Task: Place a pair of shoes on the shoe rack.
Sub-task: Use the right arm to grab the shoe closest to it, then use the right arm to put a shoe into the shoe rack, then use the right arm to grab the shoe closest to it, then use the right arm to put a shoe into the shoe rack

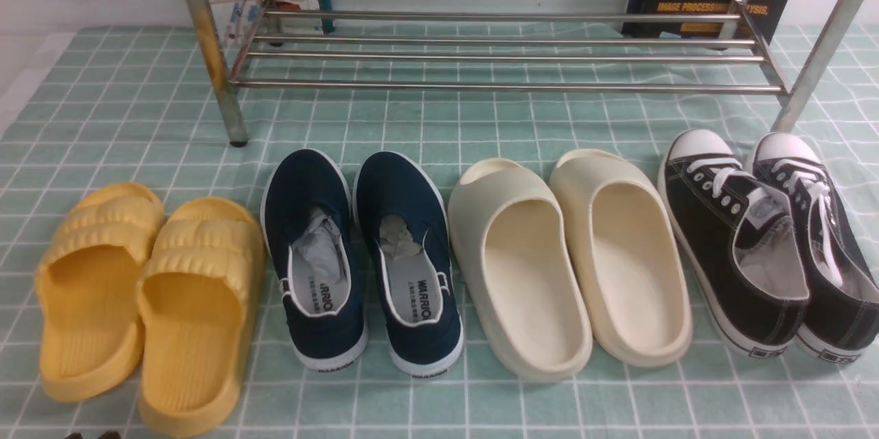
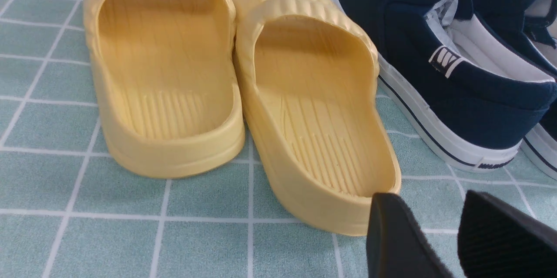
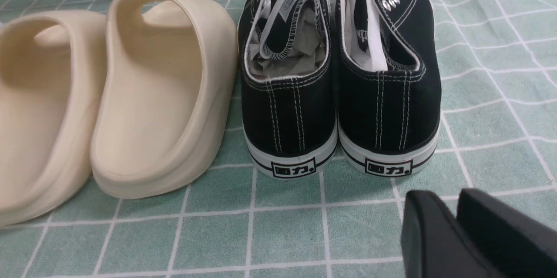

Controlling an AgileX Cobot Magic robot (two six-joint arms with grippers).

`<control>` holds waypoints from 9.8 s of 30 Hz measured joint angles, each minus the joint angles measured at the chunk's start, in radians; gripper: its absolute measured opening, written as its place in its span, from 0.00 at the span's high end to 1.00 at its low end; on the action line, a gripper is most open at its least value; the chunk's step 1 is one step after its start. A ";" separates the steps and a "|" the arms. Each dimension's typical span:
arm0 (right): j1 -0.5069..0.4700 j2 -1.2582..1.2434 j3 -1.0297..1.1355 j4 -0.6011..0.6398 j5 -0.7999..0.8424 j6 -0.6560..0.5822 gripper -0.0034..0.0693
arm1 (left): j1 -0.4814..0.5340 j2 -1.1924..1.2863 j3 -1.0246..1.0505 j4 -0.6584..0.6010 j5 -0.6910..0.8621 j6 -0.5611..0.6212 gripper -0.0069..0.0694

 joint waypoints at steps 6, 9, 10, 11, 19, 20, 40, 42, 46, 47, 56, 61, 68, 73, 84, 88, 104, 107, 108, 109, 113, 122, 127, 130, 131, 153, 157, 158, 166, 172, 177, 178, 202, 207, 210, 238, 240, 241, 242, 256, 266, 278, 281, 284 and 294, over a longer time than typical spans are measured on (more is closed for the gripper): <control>0.000 0.000 0.000 0.000 0.000 0.000 0.74 | 0.000 0.000 0.000 0.000 0.000 0.000 0.60; 0.000 0.000 0.000 0.000 0.000 0.000 0.74 | 0.000 0.000 0.000 0.000 0.000 0.000 0.60; 0.000 0.000 0.000 0.000 0.000 0.000 0.74 | 0.000 0.000 0.000 0.000 0.000 0.000 0.60; 0.000 0.000 0.000 0.000 0.000 0.000 0.74 | 0.000 0.000 0.000 0.000 0.000 0.000 0.60; 0.000 0.000 0.000 0.000 0.000 0.000 0.73 | 0.000 0.000 0.000 0.000 0.000 0.000 0.60; 0.000 0.000 0.000 -0.002 0.000 0.000 0.73 | 0.000 0.000 0.000 0.000 0.000 0.000 0.60; 0.000 0.000 0.000 -0.034 -0.004 0.000 0.70 | 0.000 0.000 0.000 0.000 0.000 0.000 0.60; 0.000 0.000 0.000 -0.048 -0.006 0.000 0.70 | 0.000 0.000 0.000 0.000 0.000 0.000 0.60; 0.000 0.000 0.000 -0.090 -0.008 0.000 0.69 | 0.000 0.000 0.000 0.000 0.000 0.000 0.60; 0.000 0.000 0.000 -0.093 -0.008 0.000 0.69 | 0.000 0.000 0.000 0.000 0.000 0.000 0.60; 0.000 0.000 0.005 -0.072 -0.051 0.000 0.67 | 0.000 0.000 0.000 0.000 0.000 0.000 0.60; 0.000 0.000 0.011 -0.048 -0.348 0.000 0.66 | 0.000 0.000 0.000 0.000 0.000 0.000 0.60; 0.000 0.000 0.011 -0.017 -0.750 0.150 0.65 | 0.000 0.000 0.000 0.000 0.000 0.000 0.60; 0.000 0.005 -0.015 -0.009 -0.906 0.221 0.67 | 0.000 0.000 0.000 0.000 0.000 0.000 0.60; 0.000 0.377 -0.555 -0.007 -0.628 -0.145 0.95 | 0.000 0.000 0.000 0.000 0.000 0.000 0.60; 0.000 0.621 -0.756 0.001 -0.375 -0.239 0.94 | 0.000 0.000 0.000 0.000 0.000 0.000 0.60; 0.143 1.487 -1.116 0.038 0.479 -0.162 0.74 | 0.000 0.000 0.000 0.000 0.000 0.000 0.60; 0.166 1.564 -1.127 -0.048 0.473 -0.085 0.57 | 0.000 0.000 0.000 0.000 0.000 0.000 0.60; 0.169 1.586 -1.128 -0.068 0.462 -0.063 0.51 | 0.000 0.000 0.000 0.000 0.000 0.000 0.60; 0.170 1.605 -1.129 -0.079 0.453 -0.046 0.45 | 0.000 0.000 0.000 0.000 0.000 0.000 0.60; 0.174 1.660 -1.130 -0.062 0.432 -0.028 0.31 | 0.000 0.000 0.000 0.000 0.000 0.000 0.60; 0.191 1.751 -1.131 -0.025 0.341 -0.029 0.56 | 0.000 0.000 0.000 0.000 0.000 0.000 0.60; 0.193 1.766 -1.134 -0.004 0.336 -0.029 0.92 | 0.000 0.000 0.000 -0.001 0.000 0.000 0.60; 0.193 1.759 -1.134 -0.003 0.336 -0.028 0.94 | 0.000 0.000 0.000 -0.001 0.000 0.000 0.60; 0.193 1.744 -1.134 -0.003 0.340 -0.028 0.94 | 0.000 0.000 0.000 -0.001 0.000 0.000 0.60; 0.257 1.638 -1.383 -0.011 0.505 -0.053 0.93 | 0.000 0.000 0.000 -0.001 0.000 0.000 0.60; 0.258 1.772 -1.533 -0.041 0.504 -0.065 0.93 | 0.000 0.000 0.000 -0.001 0.000 0.000 0.60; 0.258 1.835 -1.614 -0.050 0.504 -0.066 0.93 | 0.000 0.000 0.000 -0.001 0.000 0.000 0.60; 0.258 2.108 -1.987 -0.098 0.549 -0.072 0.93 | 0.000 0.000 0.000 -0.001 0.000 0.000 0.60; 0.258 2.254 -2.200 -0.178 0.599 -0.029 0.93 | 0.000 0.000 0.000 -0.001 0.000 0.000 0.60; 0.258 2.316 -2.283 -0.205 0.600 -0.006 0.93 | 0.000 0.000 0.000 -0.001 0.000 0.000 0.60; 0.259 2.330 -2.296 -0.201 0.593 -0.002 0.93 | 0.000 0.000 0.000 -0.001 0.000 0.000 0.60; 0.260 2.087 -2.152 -0.116 0.608 -0.003 0.16 | 0.000 0.000 0.000 -0.001 0.000 0.000 0.60; 0.260 1.841 -1.932 -0.156 0.627 0.001 0.26 | 0.000 0.000 0.000 -0.001 0.000 0.000 0.60; 0.260 1.758 -1.840 -0.206 0.657 0.024 0.27 | 0.000 0.000 0.000 -0.001 0.000 0.000 0.60; 0.092 1.626 -0.969 -0.291 0.240 0.286 0.49 | 0.000 0.000 0.000 -0.001 0.000 0.000 0.60; 0.092 1.627 -0.969 -0.299 0.218 0.285 0.49 | 0.000 0.000 0.000 -0.001 0.000 0.000 0.60; 0.092 1.627 -0.969 -0.301 0.215 0.285 0.49 | 0.000 0.000 0.000 -0.001 0.000 0.000 0.60; 0.092 1.631 -0.969 -0.310 0.195 0.285 0.50 | 0.000 0.000 0.000 -0.001 0.000 0.000 0.60; 0.112 1.648 -1.068 -0.349 0.268 0.232 0.91 | 0.000 0.000 0.000 -0.001 0.000 0.000 0.60; 0.145 1.670 -1.357 -0.253 0.370 0.078 0.91 | 0.000 0.000 0.000 -0.001 0.000 0.000 0.60; 0.140 2.021 -1.809 -0.291 0.382 0.080 0.91 | 0.000 0.000 0.000 -0.001 0.000 0.000 0.60; 0.140 2.091 -1.909 -0.303 0.401 0.080 0.91 | 0.000 0.000 0.000 -0.001 0.000 0.000 0.60; 0.140 2.172 -2.006 -0.328 0.425 0.080 0.91 | 0.000 0.000 0.000 -0.001 0.000 0.000 0.60; 0.141 2.277 -2.146 -0.333 0.436 0.080 0.86 | 0.000 0.000 0.000 -0.001 0.000 0.000 0.60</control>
